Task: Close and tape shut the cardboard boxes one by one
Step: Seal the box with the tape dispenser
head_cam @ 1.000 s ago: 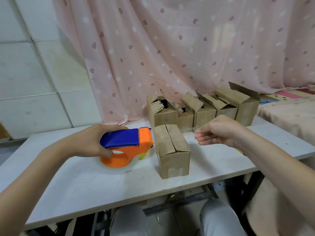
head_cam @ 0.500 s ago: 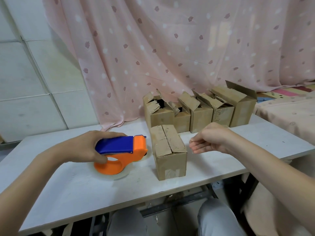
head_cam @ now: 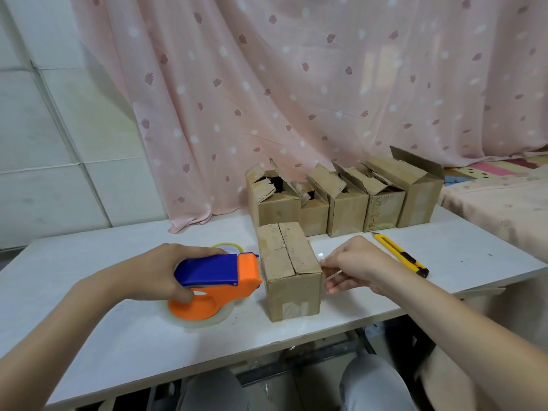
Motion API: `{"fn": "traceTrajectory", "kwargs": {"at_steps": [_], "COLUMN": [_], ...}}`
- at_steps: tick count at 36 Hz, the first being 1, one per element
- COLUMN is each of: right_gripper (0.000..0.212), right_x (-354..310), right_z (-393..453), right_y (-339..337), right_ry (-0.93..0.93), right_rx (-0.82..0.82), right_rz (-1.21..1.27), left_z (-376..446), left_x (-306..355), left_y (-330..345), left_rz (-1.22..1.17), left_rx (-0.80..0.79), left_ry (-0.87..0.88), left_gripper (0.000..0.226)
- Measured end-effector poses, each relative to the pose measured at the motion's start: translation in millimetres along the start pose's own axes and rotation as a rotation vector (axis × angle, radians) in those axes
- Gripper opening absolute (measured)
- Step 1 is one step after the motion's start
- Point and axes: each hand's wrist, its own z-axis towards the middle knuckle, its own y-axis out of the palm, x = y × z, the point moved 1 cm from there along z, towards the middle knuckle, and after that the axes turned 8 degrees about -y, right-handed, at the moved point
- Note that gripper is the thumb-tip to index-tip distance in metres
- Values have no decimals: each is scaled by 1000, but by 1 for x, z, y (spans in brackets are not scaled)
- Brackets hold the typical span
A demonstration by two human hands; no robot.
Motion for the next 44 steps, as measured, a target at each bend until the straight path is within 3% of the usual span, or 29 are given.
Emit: {"fn": "traceTrajectory", "kwargs": {"at_steps": [9, 14, 16, 18, 20, 22, 24, 27, 33, 38, 44], "right_gripper": [26, 23, 15, 26, 34, 39, 57, 73, 70, 69, 67], "right_x": [2, 11, 6, -6, -21, -28, -23, -11, -8, 0, 5], "right_z": [-2, 4, 5, -4, -20, -32, -33, -27, -17, -15, -18], "right_y": [5, 10, 10, 13, 24, 40, 53, 59, 53, 53, 59], "right_ry": [-26, -15, -175, -441, -728, -850, -798, -800, -908, -875, -840], "right_rx": [-24, 74, 226, 346, 251, 14, -148, -177, -152, -150, -71], "right_rz": [-172, -347, -467, -601, -736, -888, -1044, -1245, -1211, -1186, -1277], "left_z": [3, 6, 6, 6, 7, 8, 9, 10, 10, 8, 5], "left_x": [4, 4, 5, 6, 6, 8, 10, 10, 14, 20, 11], "left_y": [4, 6, 8, 9, 10, 11, 12, 14, 20, 15, 7], "left_rz": [25, 3, 13, 19, 27, 45, 60, 85, 279, 282, 214], "left_rx": [35, 47, 63, 70, 70, 75, 87, 93, 152, 89, 57], "left_ry": [8, 3, 6, 3, 7, 12, 19, 23, 38, 135, 185], "left_gripper": [77, 78, 75, 74, 75, 74, 73, 70, 71, 96, 87]}}
